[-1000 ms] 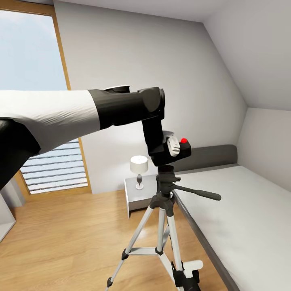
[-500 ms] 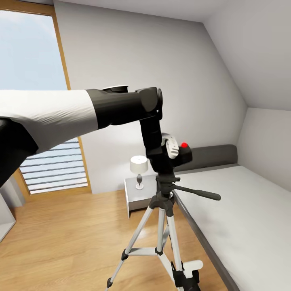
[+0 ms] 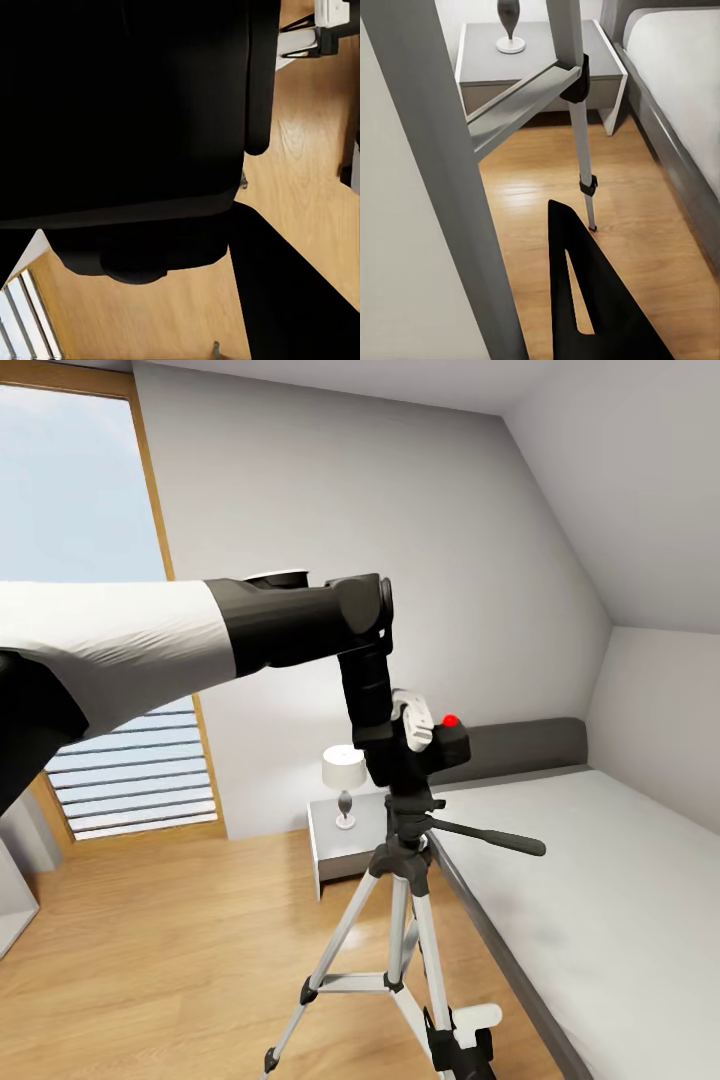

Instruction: Attach the digital camera to the camera tripod in the bedroom.

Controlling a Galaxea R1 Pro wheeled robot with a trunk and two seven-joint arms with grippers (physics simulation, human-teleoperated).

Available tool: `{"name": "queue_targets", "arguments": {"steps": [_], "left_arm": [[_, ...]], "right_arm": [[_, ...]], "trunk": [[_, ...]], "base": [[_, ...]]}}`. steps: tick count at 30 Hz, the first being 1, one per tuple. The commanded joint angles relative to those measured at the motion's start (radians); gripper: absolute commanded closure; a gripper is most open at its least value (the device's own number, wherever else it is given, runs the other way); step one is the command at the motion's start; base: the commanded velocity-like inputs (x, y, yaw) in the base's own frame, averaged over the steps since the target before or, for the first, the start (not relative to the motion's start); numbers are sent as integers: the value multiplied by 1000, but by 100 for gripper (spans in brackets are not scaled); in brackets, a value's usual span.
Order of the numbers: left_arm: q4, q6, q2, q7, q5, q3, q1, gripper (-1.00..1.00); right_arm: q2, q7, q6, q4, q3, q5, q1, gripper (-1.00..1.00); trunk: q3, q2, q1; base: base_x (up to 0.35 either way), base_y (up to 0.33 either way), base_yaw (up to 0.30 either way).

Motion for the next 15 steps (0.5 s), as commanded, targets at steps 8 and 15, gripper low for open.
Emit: {"name": "queue_targets", "arguments": {"steps": [8, 15], "left_arm": [[6, 8, 10, -3, -117, 0, -1, 100], [6, 7, 13, -44, -146, 2, -1, 100]], "right_arm": [[0, -6, 8, 20, -10, -1, 0, 100], [0, -6, 8, 20, -11, -1, 0, 100]], "trunk": [[-1, 0, 1], [-1, 0, 1]], "base": [[0, 0, 0], [0, 0, 0]]}}
